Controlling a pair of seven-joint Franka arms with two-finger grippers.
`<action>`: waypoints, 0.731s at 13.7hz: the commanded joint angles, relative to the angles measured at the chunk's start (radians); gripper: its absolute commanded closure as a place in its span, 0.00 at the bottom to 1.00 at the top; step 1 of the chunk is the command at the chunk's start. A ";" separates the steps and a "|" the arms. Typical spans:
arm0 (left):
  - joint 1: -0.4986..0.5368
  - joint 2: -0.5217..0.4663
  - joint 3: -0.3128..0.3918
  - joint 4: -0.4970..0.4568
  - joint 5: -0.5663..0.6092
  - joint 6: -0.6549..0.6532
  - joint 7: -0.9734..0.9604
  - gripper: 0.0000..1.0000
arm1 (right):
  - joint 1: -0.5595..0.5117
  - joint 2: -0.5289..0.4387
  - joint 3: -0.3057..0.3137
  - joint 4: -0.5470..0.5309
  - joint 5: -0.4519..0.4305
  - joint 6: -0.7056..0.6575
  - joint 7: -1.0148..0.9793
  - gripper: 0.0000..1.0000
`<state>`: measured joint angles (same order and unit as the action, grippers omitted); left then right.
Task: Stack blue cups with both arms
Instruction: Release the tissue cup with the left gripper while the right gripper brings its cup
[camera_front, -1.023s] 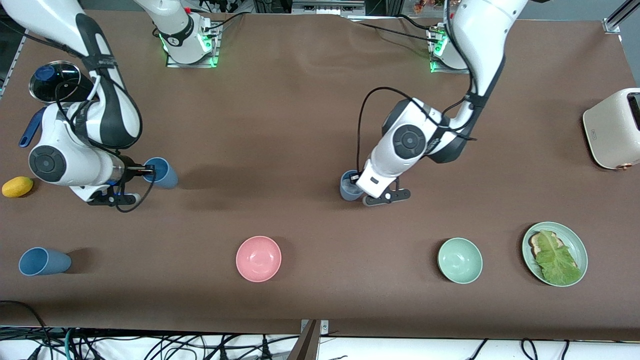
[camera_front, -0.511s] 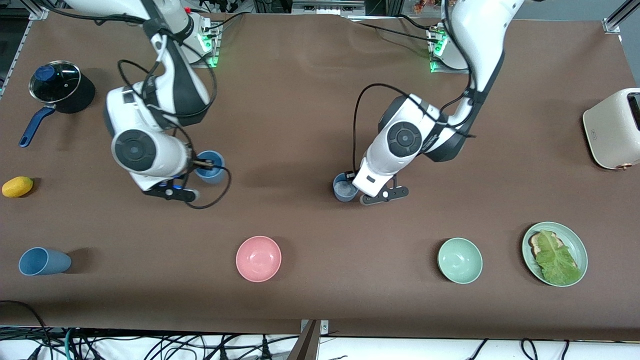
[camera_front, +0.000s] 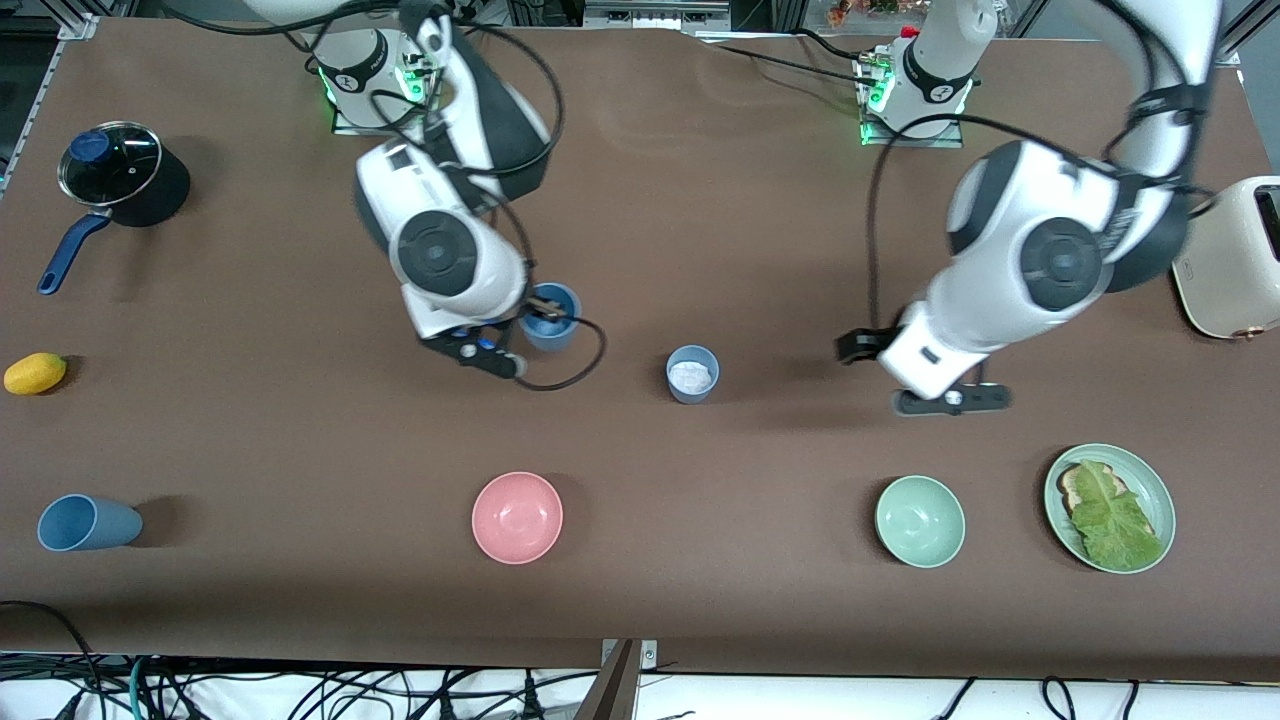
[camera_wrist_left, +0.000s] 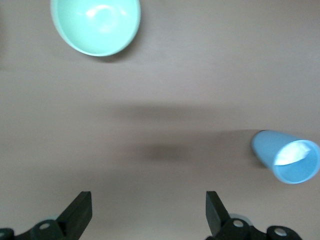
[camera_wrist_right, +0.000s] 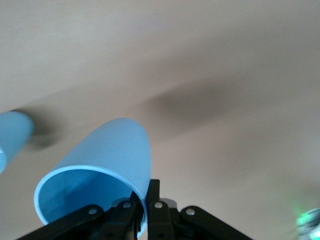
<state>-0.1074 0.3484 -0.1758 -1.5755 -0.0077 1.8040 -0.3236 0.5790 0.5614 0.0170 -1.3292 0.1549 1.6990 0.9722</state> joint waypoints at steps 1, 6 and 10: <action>0.058 -0.110 -0.010 -0.015 0.040 -0.092 0.157 0.00 | 0.070 0.112 -0.008 0.157 0.022 0.037 0.129 1.00; 0.129 -0.264 -0.002 -0.030 0.028 -0.261 0.308 0.00 | 0.113 0.173 -0.006 0.222 0.100 0.217 0.226 1.00; 0.097 -0.409 0.054 -0.113 0.049 -0.172 0.294 0.00 | 0.117 0.195 -0.006 0.222 0.132 0.295 0.230 1.00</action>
<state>0.0098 0.0478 -0.1691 -1.5853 0.0162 1.5731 -0.0475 0.6897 0.7187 0.0158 -1.1526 0.2672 1.9724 1.1838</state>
